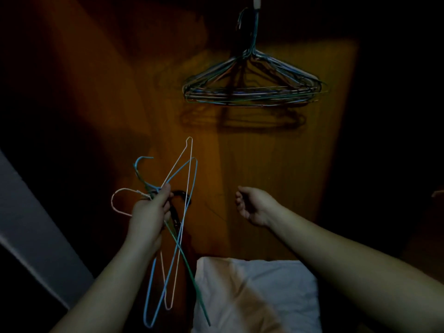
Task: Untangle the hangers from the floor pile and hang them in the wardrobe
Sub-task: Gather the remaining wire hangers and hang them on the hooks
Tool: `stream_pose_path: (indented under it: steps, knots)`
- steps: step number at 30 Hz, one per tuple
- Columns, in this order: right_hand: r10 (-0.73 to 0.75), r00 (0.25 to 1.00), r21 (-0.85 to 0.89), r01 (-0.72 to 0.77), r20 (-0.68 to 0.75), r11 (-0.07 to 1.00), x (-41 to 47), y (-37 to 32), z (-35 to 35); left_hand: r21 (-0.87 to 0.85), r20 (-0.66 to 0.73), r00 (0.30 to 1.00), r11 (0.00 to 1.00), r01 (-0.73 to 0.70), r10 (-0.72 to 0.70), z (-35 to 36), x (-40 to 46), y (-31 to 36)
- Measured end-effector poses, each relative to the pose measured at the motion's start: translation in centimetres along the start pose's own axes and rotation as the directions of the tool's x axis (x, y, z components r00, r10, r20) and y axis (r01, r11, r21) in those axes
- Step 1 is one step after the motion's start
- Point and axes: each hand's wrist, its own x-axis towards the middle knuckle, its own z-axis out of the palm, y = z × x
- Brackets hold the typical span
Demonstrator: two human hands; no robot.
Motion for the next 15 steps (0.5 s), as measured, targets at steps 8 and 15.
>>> stream_pose_path:
  steps: [8,15]
  knots:
    - [-0.138,0.989,-0.062,0.141,0.045,0.988,-0.5,-1.4,2.4,0.050,0.074,0.996,0.997,-0.058,0.054,-0.1,-0.3,0.4]
    - [-0.204,0.977,-0.028,0.206,0.066,0.978,-1.2,-2.9,5.1,0.103,0.148,0.984,0.987,-0.120,0.104,0.2,0.0,0.9]
